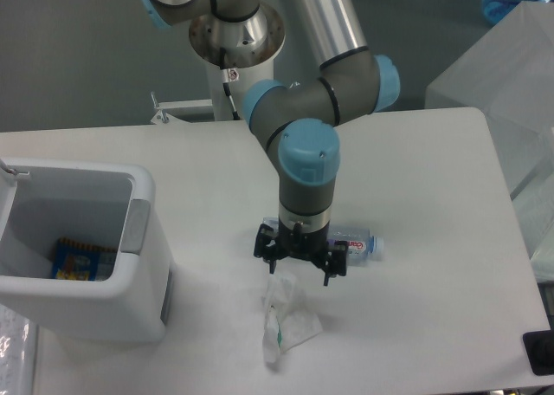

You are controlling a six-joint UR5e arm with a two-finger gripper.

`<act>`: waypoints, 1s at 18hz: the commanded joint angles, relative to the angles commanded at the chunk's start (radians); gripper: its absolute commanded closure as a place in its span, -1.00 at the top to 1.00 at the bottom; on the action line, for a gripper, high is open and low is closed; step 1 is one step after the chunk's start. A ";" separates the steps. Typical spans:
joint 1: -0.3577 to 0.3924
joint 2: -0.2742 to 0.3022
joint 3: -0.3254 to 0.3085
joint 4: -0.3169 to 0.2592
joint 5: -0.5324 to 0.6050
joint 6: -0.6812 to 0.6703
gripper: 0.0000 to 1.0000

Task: Place the trash in the trash can
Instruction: 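Close the gripper on the crumpled white tissue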

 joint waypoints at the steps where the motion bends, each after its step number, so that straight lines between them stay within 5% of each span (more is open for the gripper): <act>1: -0.002 -0.003 0.000 -0.002 0.000 0.000 1.00; 12: -0.014 -0.071 -0.002 0.045 0.006 -0.003 0.95; 13: -0.014 -0.069 -0.002 0.045 0.008 -0.003 0.81; 18: -0.014 -0.069 -0.002 0.043 0.011 -0.003 -0.53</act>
